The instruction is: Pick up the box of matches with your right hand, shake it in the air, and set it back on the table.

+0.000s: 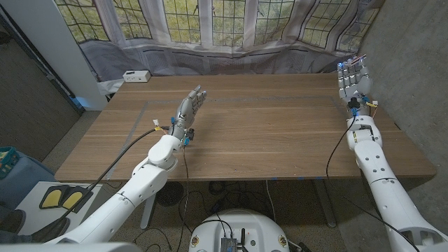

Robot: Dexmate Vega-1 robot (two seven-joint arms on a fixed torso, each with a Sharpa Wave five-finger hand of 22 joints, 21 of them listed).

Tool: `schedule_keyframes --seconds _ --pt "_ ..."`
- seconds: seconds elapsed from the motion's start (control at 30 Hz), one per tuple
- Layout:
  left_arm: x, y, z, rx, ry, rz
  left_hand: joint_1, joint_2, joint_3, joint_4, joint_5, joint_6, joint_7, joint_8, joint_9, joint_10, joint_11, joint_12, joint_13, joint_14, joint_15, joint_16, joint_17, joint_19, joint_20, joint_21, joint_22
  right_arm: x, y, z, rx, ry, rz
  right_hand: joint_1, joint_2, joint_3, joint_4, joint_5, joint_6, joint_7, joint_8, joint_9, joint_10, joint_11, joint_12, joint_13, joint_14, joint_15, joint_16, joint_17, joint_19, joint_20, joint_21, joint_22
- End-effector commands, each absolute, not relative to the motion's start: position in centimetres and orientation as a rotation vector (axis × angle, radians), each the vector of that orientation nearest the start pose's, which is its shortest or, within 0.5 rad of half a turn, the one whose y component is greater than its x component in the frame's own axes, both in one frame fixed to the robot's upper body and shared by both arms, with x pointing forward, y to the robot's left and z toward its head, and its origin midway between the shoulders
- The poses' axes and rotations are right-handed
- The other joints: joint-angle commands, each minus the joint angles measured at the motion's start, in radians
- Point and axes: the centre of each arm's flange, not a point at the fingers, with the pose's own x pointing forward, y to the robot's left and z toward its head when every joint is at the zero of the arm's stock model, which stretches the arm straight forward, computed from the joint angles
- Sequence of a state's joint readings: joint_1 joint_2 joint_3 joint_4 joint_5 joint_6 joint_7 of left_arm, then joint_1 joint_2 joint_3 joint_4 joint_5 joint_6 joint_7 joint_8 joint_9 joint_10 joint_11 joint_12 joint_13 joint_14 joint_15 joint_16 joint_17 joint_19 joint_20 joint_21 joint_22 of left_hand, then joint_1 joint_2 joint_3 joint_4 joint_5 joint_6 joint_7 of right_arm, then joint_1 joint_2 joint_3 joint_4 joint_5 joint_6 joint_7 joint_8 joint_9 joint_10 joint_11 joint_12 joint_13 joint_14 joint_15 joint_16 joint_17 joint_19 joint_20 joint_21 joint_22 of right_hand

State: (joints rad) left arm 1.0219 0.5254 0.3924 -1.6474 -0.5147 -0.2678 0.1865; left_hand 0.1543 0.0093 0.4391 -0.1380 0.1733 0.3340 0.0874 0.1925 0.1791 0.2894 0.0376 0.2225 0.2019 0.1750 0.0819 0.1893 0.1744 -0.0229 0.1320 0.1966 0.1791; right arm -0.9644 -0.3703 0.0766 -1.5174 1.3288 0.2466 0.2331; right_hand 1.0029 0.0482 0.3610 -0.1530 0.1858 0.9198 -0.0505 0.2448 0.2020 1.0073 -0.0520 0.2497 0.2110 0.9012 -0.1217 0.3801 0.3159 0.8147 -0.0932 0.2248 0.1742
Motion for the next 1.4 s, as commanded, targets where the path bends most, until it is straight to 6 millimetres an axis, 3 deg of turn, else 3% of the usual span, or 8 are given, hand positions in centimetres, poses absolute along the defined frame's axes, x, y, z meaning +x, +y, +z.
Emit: schedule_keyframes --seconds 0.03,0.23,0.5,0.77,1.0,1.4 --pt "58.9 22.1 -3.4 -0.004 -0.687 -0.216 0.006 0.008 0.008 0.0 -0.001 0.006 -0.004 -0.001 0.005 0.007 -0.005 -0.004 0.003 0.007 0.006 0.001 0.006 -0.003 0.003 0.003 0.004 55.7 -38.1 7.3 0.359 -1.029 0.362 0.108 0.102 0.003 -0.002 0.004 0.028 -0.025 0.008 0.004 -0.004 0.007 -0.003 0.003 -0.006 -0.067 -0.003 0.005 -0.009 -0.011 0.0 0.004" --pt "58.8 22.1 -3.4 -0.006 -0.676 -0.207 0.006 0.006 0.007 0.0 -0.001 0.006 -0.003 -0.001 0.005 0.006 -0.005 -0.004 0.003 0.007 0.007 0.001 0.006 -0.003 0.004 0.003 0.004 54.2 -36.6 8.7 0.106 -1.092 0.28 0.111 0.099 0.002 -0.005 0.004 0.031 -0.015 0.008 0.004 -0.002 0.019 -0.003 0.004 -0.008 -0.059 -0.005 0.006 -0.012 -0.007 -0.002 0.004" --pt "58.8 22.2 -3.1 0.0 -0.681 -0.201 0.005 0.005 0.007 -0.001 -0.001 0.006 -0.003 -0.001 0.005 -0.003 0.001 -0.007 0.003 0.001 0.008 -0.001 0.006 0.016 0.003 0.011 0.004 53.7 -35.3 9.0 -0.004 -1.127 0.21 0.114 0.095 -0.001 -0.007 0.003 0.035 -0.013 0.008 0.004 -0.002 0.025 -0.003 0.005 -0.016 -0.053 -0.008 0.009 -0.015 -0.005 -0.003 0.004" --pt "58.9 22.2 -2.8 -0.017 -0.688 -0.196 0.005 0.005 0.007 -0.001 -0.001 0.005 -0.004 -0.001 0.005 -0.002 -0.004 -0.007 0.003 0.001 0.008 -0.001 0.006 0.011 0.005 0.008 0.004 52.7 -32.6 9.6 -0.308 -1.164 0.183 0.114 0.092 -0.003 -0.007 0.001 0.037 -0.008 0.008 0.004 -0.003 0.028 -0.003 0.006 -0.017 -0.05 -0.01 0.009 -0.015 -0.003 -0.003 0.004" --pt "58.9 22.4 -2.8 -0.019 -0.69 -0.192 0.005 0.005 0.007 -0.001 -0.001 0.004 -0.004 -0.001 0.005 -0.002 -0.001 -0.007 0.003 0.0 0.007 -0.001 0.006 0.008 0.003 0.007 0.005 51.8 -30.7 9.2 -0.533 -1.186 0.101 0.115 0.091 -0.004 -0.008 0.001 0.043 -0.005 0.009 0.004 0.002 0.031 -0.002 0.006 -0.011 -0.047 -0.008 0.011 -0.014 -0.001 -0.003 0.004" --pt "58.9 22.6 -3.1 -0.027 -0.691 -0.186 0.005 0.006 0.007 -0.001 -0.001 0.007 -0.003 -0.001 0.005 0.0 -0.002 -0.006 0.003 0.001 0.008 -0.001 0.006 0.007 0.004 0.007 0.005 50.5 -29.3 7.6 -0.68 -1.202 -0.009 0.118 0.091 -0.005 -0.008 0.0 0.048 -0.006 0.009 0.004 0.004 0.027 -0.002 0.006 -0.009 -0.046 -0.009 0.012 -0.012 0.001 -0.002 0.004"
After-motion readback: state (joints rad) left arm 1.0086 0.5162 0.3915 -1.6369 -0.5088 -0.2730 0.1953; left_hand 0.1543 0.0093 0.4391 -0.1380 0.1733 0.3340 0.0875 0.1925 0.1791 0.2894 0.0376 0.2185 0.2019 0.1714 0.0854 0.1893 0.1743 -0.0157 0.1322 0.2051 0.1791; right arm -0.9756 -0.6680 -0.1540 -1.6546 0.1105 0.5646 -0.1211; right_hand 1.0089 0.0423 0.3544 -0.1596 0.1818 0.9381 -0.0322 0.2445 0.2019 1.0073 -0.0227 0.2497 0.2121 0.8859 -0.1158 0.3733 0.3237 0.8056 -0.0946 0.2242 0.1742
